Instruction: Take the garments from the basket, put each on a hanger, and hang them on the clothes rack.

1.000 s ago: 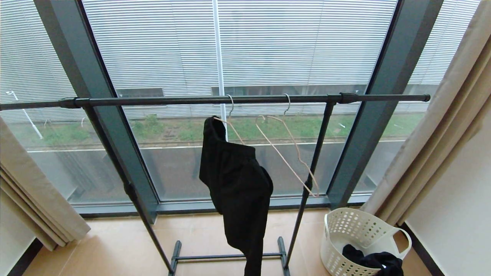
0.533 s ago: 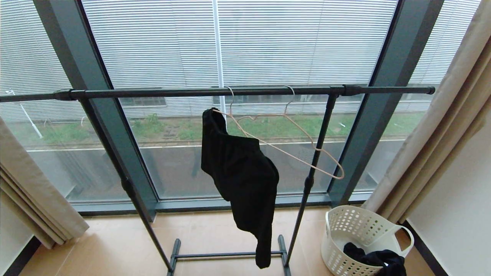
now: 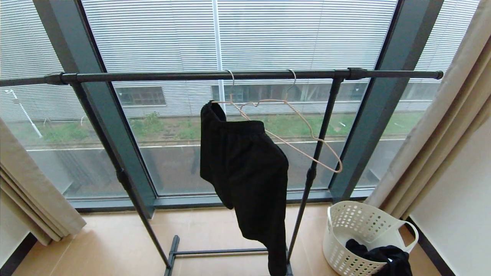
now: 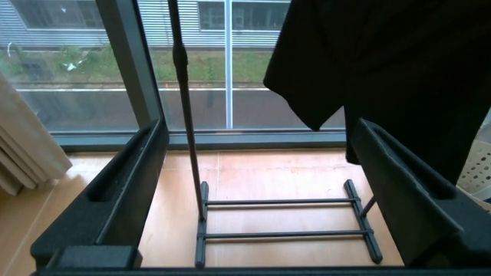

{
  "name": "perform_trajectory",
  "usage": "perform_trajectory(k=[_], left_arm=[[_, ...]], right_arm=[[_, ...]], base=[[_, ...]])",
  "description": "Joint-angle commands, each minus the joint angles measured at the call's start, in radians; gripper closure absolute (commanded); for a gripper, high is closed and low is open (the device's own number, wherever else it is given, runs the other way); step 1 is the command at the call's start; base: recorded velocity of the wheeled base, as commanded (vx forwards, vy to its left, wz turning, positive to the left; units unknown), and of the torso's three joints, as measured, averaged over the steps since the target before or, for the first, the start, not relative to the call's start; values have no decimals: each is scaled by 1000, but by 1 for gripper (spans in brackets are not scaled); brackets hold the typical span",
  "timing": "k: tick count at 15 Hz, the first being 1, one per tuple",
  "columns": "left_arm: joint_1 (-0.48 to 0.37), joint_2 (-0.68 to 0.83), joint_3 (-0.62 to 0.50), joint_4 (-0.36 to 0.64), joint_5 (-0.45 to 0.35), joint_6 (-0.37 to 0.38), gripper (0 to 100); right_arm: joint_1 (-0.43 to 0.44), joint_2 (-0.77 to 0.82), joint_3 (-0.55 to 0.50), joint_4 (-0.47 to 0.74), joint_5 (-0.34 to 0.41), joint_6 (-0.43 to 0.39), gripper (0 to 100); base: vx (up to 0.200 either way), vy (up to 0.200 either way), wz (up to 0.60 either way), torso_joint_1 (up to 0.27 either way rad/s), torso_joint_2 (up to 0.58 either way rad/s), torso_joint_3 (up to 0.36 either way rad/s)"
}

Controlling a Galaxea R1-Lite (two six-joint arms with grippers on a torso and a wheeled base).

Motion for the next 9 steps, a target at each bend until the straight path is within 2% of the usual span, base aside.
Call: perform_trajectory(k=[1, 9], left_arm=[[1, 0, 0, 0, 0, -2, 0], [1, 0, 0, 0, 0, -2, 0]], right_arm=[[0, 1, 0, 0, 0, 0, 0], [0, 1, 0, 0, 0, 0, 0]], base=[[0, 0, 0, -163, 398, 227], [0, 0, 0, -218, 519, 294]])
